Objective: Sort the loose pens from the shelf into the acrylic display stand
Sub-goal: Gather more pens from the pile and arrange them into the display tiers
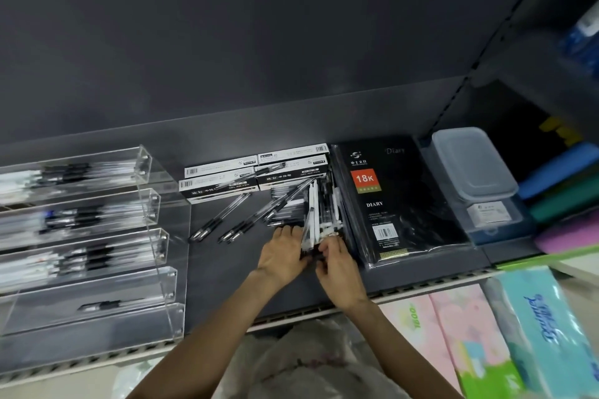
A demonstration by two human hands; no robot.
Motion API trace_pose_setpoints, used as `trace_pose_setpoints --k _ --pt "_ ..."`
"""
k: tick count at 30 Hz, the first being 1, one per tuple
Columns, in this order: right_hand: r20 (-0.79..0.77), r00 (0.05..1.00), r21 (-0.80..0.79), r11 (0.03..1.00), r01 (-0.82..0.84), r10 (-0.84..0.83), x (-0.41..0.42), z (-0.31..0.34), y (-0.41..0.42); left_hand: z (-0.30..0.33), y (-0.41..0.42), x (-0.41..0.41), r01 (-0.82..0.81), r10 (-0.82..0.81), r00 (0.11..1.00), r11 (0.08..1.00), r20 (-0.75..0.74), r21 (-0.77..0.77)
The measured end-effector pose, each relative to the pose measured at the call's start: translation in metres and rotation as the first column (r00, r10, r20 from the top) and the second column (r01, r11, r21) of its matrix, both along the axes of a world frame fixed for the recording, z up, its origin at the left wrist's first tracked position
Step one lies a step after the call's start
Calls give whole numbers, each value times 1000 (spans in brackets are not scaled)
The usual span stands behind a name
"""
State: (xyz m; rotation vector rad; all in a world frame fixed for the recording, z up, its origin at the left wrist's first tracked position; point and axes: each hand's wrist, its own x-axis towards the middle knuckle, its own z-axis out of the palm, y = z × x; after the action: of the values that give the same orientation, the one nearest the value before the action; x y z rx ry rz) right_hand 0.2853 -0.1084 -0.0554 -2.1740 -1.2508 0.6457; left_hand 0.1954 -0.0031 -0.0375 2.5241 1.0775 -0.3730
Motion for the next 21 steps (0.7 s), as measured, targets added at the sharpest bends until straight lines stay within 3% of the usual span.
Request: trace_pose_setpoints --k 7,14,18,21 --pt "-19 1000 -7 1000 -9 9 -6 1 -1 4 13 -4 62 -63 994 998 -92 -20" --pt "-37 999 9 1000 6 -5 -9 0 -2 8 31 -30 -14 31 997 973 72 -232" --pt "-49 999 7 1000 22 -21 -10 -1 -1 20 38 -48 -46 89 994 882 70 -469" --pt "-44 999 11 999 30 -29 -11 -2 -2 33 37 -68 -129 217 975 726 46 -676"
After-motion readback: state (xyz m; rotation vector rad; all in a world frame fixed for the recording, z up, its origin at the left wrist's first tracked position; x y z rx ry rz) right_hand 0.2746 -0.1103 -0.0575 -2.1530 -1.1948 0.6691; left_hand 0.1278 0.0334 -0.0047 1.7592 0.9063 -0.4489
